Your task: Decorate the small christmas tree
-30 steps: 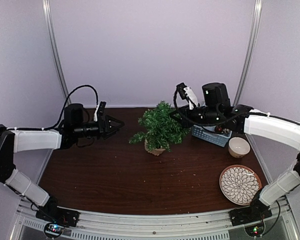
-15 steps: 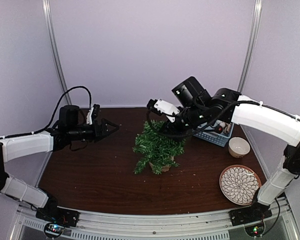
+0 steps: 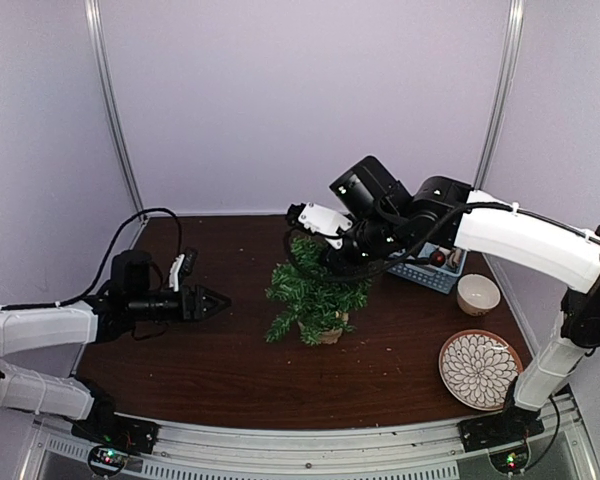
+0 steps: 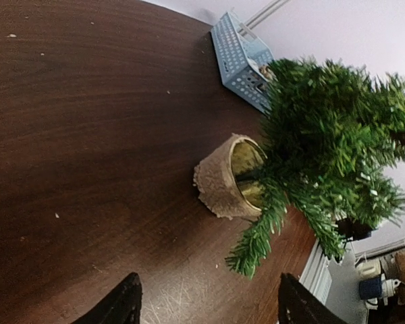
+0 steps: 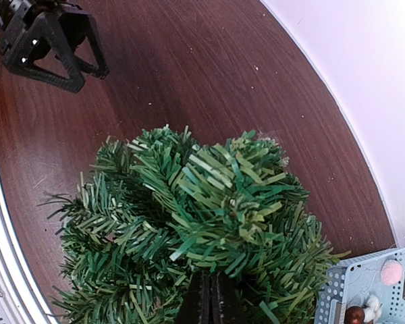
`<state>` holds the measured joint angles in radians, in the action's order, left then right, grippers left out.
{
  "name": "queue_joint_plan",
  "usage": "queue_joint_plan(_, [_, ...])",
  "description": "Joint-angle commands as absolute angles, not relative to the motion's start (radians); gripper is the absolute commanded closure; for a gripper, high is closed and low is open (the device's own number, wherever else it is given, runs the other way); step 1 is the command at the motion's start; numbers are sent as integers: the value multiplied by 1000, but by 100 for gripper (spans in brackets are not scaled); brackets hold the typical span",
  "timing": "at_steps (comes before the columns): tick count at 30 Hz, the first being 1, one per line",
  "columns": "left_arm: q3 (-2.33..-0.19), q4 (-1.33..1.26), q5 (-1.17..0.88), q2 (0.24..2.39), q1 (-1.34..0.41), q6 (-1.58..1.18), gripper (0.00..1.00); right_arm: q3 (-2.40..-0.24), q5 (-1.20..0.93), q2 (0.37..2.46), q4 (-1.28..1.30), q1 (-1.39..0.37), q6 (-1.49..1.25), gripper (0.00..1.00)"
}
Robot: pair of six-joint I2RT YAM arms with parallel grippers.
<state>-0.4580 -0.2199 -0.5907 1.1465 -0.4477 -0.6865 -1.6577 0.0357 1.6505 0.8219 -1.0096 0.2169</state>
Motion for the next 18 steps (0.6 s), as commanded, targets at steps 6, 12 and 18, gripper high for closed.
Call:
queue_joint_plan(6, [-339, -601, -511, 1239, -649, -551, 42, -1628, 75, 1664, 805, -1008, 213, 100])
queue_joint_plan(12, [-360, -858, -494, 1480, -731, -534, 49, -1606, 65, 1660, 778, -996, 203, 100])
queue_joint_plan(18, [-432, -928, -462, 1623, -805, -484, 57, -1596, 55, 1649, 775, -987, 197, 100])
